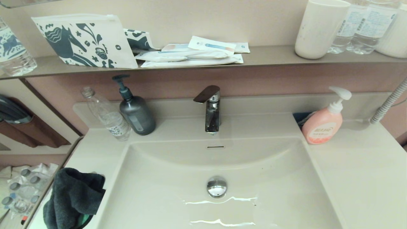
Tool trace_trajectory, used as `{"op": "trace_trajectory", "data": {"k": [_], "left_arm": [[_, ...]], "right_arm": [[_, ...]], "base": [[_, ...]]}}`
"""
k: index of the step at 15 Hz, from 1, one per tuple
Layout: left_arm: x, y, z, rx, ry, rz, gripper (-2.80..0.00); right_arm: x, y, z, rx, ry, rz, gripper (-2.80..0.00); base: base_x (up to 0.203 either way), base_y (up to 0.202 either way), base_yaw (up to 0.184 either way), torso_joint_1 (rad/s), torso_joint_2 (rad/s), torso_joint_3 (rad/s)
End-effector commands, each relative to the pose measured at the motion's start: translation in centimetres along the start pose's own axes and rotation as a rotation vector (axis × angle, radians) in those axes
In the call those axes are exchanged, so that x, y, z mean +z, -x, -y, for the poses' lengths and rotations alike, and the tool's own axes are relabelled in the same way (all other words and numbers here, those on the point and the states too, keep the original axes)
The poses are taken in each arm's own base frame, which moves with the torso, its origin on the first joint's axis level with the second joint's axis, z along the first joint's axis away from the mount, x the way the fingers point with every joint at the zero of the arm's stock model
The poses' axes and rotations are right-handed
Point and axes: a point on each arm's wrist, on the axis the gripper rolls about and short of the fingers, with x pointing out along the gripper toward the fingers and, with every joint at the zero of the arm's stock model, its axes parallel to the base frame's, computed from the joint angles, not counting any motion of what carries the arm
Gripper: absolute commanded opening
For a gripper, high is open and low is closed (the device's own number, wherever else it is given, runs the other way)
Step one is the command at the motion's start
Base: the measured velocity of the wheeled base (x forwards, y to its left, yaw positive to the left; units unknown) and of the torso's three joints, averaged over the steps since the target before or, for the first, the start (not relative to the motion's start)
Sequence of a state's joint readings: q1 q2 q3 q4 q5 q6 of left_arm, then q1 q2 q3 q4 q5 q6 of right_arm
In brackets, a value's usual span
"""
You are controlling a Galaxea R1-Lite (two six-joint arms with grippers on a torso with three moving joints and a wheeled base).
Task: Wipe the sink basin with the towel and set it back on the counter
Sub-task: Pick up the cloth
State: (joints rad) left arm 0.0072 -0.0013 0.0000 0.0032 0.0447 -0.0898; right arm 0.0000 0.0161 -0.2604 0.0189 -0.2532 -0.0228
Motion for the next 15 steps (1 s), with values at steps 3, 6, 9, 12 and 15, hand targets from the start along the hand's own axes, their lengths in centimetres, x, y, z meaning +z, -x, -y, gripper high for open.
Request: {"op": "trace_trajectory", "data": {"k": [3, 6, 9, 12, 15], "left_arm": [[0.0, 0.0, 0.0, 0.002, 0.001, -0.001, -2.80], [0.0, 0.0, 0.0, 0.000, 0.001, -0.001, -2.80], [0.0, 0.0, 0.0, 0.000, 0.001, -0.001, -2.80], [0.0, 0.0, 0.0, 0.000, 0.001, -0.001, -2.80], [0.0, 0.0, 0.0, 0.001, 0.001, -0.001, -2.80]], "right_arm": [[-4.4, -0.9, -0.5, 0.091, -0.024, -0.094, -2.80], [-5.8, -1.1, -0.8, 0.160, -0.022, -0.120, -2.80], [-6.7, -1.0, -1.0, 0.253, 0.030, -0.170, -2.80], [-6.9, -0.9, -1.0, 0.266, 0.041, -0.204, -2.80], [-7.1, -0.9, -1.0, 0.266, 0.042, -0.229, -2.80]], "base": [[0.000, 0.000, 0.000, 0.000, 0.00, 0.000], [0.000, 0.000, 0.000, 0.000, 0.00, 0.000], [0.000, 0.000, 0.000, 0.000, 0.00, 0.000], [0.000, 0.000, 0.000, 0.000, 0.00, 0.000], [0.000, 0.000, 0.000, 0.000, 0.00, 0.000]]}}
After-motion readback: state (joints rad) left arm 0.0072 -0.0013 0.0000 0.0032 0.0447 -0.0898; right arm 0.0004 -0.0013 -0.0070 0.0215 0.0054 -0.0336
